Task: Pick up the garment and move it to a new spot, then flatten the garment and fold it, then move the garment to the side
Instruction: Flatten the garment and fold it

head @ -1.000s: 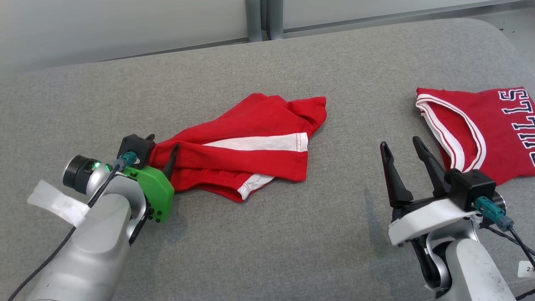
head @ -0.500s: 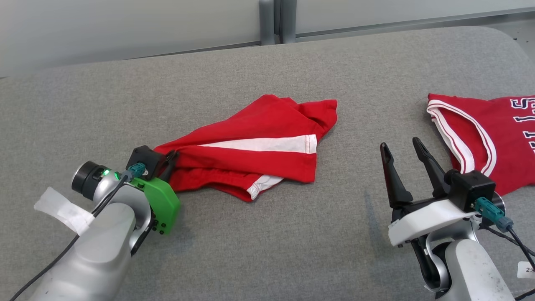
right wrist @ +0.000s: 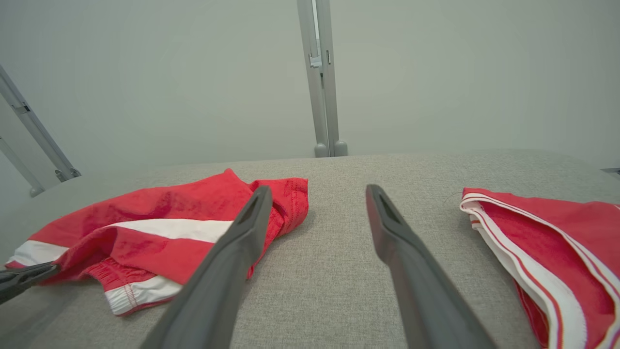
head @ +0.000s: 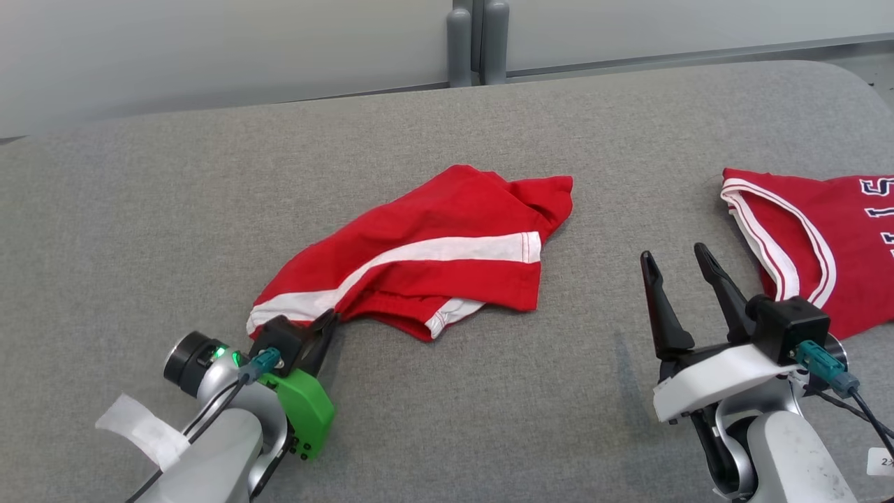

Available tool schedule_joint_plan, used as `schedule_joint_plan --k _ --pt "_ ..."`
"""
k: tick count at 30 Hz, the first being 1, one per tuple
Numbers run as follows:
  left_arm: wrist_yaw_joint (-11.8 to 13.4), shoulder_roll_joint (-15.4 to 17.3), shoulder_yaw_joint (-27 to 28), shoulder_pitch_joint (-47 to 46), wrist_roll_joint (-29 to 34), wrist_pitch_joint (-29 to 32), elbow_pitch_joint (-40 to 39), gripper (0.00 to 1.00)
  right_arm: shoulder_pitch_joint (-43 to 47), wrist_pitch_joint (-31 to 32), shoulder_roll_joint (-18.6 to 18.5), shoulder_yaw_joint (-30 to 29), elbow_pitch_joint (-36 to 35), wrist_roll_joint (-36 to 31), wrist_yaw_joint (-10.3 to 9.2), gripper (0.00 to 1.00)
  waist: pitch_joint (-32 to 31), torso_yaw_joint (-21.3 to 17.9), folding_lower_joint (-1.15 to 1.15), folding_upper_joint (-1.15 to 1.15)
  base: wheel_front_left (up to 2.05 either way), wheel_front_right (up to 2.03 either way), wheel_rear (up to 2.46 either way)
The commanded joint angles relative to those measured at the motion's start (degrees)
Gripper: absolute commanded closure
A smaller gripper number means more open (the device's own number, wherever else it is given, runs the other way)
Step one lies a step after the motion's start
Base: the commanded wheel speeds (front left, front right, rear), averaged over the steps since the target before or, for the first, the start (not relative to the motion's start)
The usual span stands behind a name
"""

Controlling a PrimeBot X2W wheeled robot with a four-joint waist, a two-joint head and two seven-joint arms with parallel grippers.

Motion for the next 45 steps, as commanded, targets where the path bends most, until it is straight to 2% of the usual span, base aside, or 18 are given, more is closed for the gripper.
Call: schedule_joint_plan --k 1,10,11,12,13,14,15,29,45 --pt "0.64 0.43 0.27 1.14 -0.05 -0.23 -0.27 1.0 0.55 0.04 -0.13 -0.07 0.2 0.16 0.0 0.0 -0.16 0.18 0.0 0.27 0.0 0.0 0.0" --pt "3.92 -0.52 2.81 5.18 -2.08 -0.69 1.03 1.0 1.37 0.04 -0.13 0.23 1.64 0.47 0.0 0.0 -1.37 0.57 0.0 0.27 0.0 0.0 0.0" --pt "4.23 -0.75 3.15 5.4 -2.18 -0.66 1.1 0.97 1.45 0.01 -0.12 0.22 1.81 0.49 0.0 0.0 -1.56 0.61 0.0 0.27 0.0 0.0 0.0" --pt "4.63 -0.96 3.69 5.68 -2.34 -0.62 0.91 0.83 1.56 0.0 -0.12 0.18 1.98 0.5 0.0 0.0 -1.77 0.68 0.0 0.27 0.0 0.0 0.0" --pt "5.11 -1.1 4.32 5.95 -2.37 -0.64 0.44 0.61 1.62 0.01 -0.13 0.16 2.12 0.51 0.0 0.0 -1.96 0.75 0.0 0.27 0.0 0.0 0.0" --pt "5.5 -1.2 4.73 6.28 -2.12 -0.63 -0.01 0.28 1.62 0.02 -0.12 0.18 2.24 0.51 0.0 0.0 -2.16 0.81 0.0 0.27 0.0 0.0 0.0" --pt "5.66 -1.42 5.03 6.72 -1.86 -0.61 -0.37 0.0 1.66 0.03 -0.13 0.19 2.37 0.5 0.0 0.0 -2.41 0.89 0.0 0.27 0.0 0.0 0.0" --pt "5.75 -4.02 8.96 13.09 0.02 -0.63 -7.86 0.0 3.67 0.47 -0.13 -0.01 2.67 0.23 0.0 0.0 -5.87 1.96 0.0 0.27 0.0 0.0 0.0" --pt "10.18 -3.69 19.76 23.83 -0.04 -0.62 -21.74 0.0 6.64 1.01 -0.12 -1.31 0.2 0.32 0.0 0.0 -10.19 3.56 0.0 0.27 0.0 0.0 0.0"
